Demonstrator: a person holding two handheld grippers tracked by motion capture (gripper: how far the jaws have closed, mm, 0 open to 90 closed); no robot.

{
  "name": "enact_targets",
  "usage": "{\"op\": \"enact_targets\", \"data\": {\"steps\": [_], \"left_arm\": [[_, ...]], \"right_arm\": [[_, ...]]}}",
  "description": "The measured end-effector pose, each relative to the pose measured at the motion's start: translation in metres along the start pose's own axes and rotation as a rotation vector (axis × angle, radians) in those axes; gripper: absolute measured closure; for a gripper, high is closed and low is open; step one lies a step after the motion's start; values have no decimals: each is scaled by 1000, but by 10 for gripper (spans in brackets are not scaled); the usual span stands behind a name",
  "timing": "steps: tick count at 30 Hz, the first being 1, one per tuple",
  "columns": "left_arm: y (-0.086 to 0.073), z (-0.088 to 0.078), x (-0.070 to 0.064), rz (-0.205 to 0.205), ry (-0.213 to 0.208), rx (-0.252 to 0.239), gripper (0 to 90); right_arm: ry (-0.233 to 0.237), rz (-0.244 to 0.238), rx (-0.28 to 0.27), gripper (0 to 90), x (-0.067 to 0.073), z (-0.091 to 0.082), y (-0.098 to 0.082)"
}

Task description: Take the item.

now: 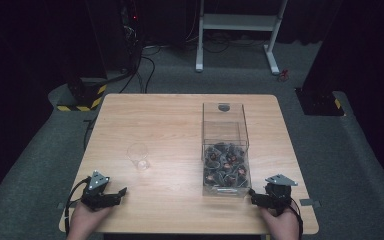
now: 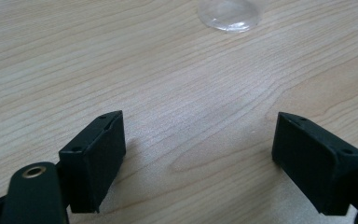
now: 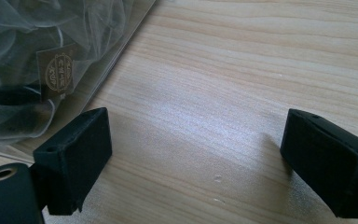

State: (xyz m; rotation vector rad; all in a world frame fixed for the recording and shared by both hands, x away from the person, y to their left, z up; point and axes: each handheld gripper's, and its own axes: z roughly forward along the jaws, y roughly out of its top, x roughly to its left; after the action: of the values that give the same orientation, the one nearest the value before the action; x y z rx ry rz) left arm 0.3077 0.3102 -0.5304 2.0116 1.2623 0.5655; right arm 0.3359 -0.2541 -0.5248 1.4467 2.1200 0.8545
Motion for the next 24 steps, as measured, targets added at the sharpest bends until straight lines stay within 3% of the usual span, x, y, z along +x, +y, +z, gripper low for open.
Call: {"op": "enact_targets", "data": {"steps": [19,24], "left_arm": [[0,0,0,2,-1,2,180],[0,-2,0,16,-12,-4,224]], "right_arm": [[4,-7,2,81,0,0,0],[5,-7,2,81,0,0,0]]}}
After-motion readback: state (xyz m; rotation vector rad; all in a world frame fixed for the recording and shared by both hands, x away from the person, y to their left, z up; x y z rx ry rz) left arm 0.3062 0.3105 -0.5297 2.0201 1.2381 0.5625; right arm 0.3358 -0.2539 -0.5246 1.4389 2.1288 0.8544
